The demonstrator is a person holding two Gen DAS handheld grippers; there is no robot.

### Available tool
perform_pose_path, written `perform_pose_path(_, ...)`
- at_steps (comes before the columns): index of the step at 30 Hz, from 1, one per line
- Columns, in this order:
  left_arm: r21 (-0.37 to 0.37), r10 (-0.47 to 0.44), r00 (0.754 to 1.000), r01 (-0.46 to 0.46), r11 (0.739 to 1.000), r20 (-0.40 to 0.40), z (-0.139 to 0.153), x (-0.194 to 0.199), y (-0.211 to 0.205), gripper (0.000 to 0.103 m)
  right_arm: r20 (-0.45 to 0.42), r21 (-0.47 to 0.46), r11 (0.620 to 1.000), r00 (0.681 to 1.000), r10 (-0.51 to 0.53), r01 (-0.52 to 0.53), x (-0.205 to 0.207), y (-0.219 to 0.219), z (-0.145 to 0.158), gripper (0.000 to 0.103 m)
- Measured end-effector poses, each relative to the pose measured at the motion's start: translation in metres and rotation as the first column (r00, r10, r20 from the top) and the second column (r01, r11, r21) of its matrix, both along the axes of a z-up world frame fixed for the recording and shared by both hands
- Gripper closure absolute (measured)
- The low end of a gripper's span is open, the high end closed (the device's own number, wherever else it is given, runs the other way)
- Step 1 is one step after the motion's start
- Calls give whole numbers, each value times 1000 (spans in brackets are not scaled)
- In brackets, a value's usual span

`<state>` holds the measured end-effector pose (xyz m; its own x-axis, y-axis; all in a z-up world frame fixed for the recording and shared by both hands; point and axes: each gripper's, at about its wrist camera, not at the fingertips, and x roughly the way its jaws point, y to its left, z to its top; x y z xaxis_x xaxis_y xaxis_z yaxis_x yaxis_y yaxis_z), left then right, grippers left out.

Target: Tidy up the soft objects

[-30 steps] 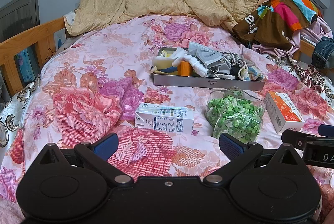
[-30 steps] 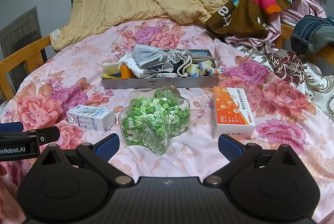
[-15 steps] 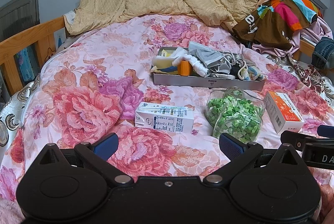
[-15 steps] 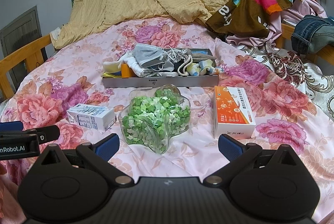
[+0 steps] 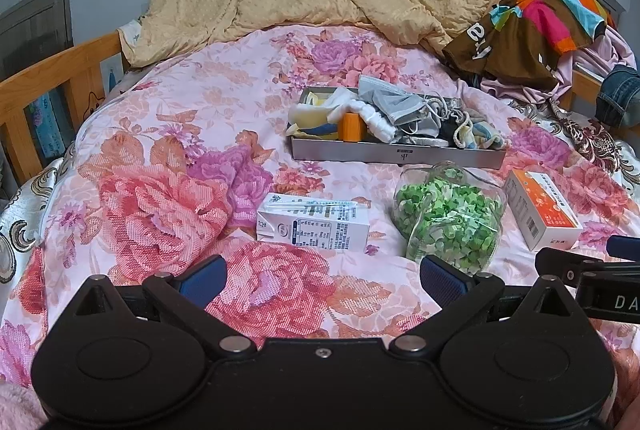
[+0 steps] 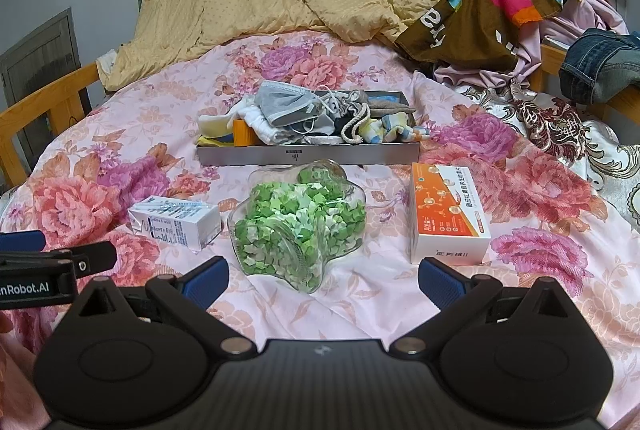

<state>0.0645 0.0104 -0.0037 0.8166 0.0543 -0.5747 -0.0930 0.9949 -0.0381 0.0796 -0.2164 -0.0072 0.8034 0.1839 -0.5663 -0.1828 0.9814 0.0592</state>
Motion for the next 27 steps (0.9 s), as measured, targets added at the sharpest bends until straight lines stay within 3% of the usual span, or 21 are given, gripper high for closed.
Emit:
perform_pose_path(12,41,2,1000,-1,999,-19,0,0,-3,1,-1,-1,1000,1000,-1,1,1,1,0,0)
perform_pose_path(27,1,17,1000,-17,1000,-23,5,2,4,1,-2,-4,1000,1000,-1,1,-2,1,-2,0)
